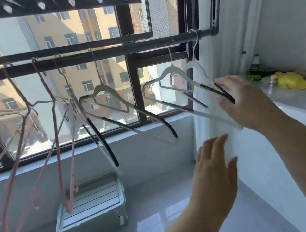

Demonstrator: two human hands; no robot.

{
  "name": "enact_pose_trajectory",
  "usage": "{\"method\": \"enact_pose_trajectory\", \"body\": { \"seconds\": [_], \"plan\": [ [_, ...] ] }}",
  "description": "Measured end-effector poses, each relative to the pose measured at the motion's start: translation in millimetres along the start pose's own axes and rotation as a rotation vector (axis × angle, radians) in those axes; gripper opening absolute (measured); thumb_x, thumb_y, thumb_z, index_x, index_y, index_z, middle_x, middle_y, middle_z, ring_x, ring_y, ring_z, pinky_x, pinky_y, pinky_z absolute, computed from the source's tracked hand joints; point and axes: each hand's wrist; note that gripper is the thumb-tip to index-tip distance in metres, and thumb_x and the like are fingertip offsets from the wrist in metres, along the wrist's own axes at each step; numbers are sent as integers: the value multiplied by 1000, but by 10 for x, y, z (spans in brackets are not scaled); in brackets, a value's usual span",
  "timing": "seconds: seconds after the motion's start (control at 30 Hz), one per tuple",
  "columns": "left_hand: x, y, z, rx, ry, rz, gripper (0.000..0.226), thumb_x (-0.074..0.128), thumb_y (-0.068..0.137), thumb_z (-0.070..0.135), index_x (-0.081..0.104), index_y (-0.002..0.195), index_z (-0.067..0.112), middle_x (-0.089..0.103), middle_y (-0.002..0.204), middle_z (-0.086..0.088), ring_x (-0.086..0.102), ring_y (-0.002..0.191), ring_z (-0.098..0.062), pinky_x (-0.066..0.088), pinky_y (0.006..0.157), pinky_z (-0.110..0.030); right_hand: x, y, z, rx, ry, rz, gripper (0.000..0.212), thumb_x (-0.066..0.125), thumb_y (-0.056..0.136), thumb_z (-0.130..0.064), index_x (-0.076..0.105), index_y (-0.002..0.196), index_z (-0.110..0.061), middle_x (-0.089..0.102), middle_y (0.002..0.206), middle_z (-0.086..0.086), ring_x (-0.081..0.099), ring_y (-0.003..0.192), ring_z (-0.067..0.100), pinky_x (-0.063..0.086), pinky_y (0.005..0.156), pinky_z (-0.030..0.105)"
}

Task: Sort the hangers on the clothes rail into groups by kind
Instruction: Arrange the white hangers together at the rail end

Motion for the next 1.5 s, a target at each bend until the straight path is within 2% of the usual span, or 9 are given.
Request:
{"method": "enact_pose_trajectory", "body": {
  "seconds": [0.23,0.43,0.6,0.73,0.93,1.1,1.3,1.4,1.5],
  "plan": [
    [426,412,-86,-149,43,-78,71,40,95,30,-10,143,16,-9,153,3,-9,140,-9,-14,102,-11,217,53,373,-30,-324,-15,40,57,80,-12,56,120,-8,56,118,19,50,105,39,42,92,42],
    [485,558,-223,-124,79,-17,68,42,94,28,-3,144,22,-4,154,6,-5,140,-8,-12,100,-5,345,122,285,-149,-320,157,28,64,77,-4,64,105,1,61,111,20,54,100,40,45,85,42],
    [398,601,-304,-79,81,34,67,42,94,23,-2,142,35,-3,153,12,-3,139,-4,0,106,-13,323,209,-1,-176,55,191,30,45,90,-2,57,117,0,61,117,15,52,108,29,36,90,25],
    [260,610,-396,-79,132,94,69,42,94,22,-5,143,31,-6,154,11,-4,138,0,-1,105,-12,311,316,-224,-114,340,110,32,38,94,-2,55,121,-3,68,104,14,65,95,22,47,84,23],
    [98,429,-598,-195,172,105,76,42,93,24,-20,136,35,-15,151,14,-8,135,0,1,107,-18,635,579,-341,26,555,-83,28,44,89,1,55,115,2,64,103,17,67,87,27,53,86,47],
    [-15,115,-924,-351,194,87,79,42,94,24,-27,130,35,-16,143,20,-10,129,5,2,106,-18,1089,253,-139,175,673,-334,27,39,92,3,57,112,-1,65,98,12,66,69,11,58,65,27],
    [-574,-262,-1728,-682,252,178,78,50,90,28,-10,140,25,1,154,-7,-2,141,-19,2,114,-34,1206,-357,364,339,825,-597,35,41,88,13,62,107,-8,71,92,0,67,65,8,53,61,15],
    [-963,-529,-2171,-887,347,91,68,49,86,49,22,142,22,20,151,-11,13,139,-31,13,112,-47,1094,-524,565,407,891,-621,39,44,83,16,68,97,-11,75,87,1,69,73,9,53,66,14],
    [-1102,-662,-2291,-836,371,68,44,50,87,46,53,122,20,55,126,-3,43,121,-27,32,103,-44,1002,-601,626,417,927,-601,39,48,79,15,71,95,-12,75,89,4,69,81,10,51,66,12]
  ]
}}
Point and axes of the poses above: each hand's wrist, its own y-axis towards the middle knuckle, its own x-axis out of the palm, z = x × y
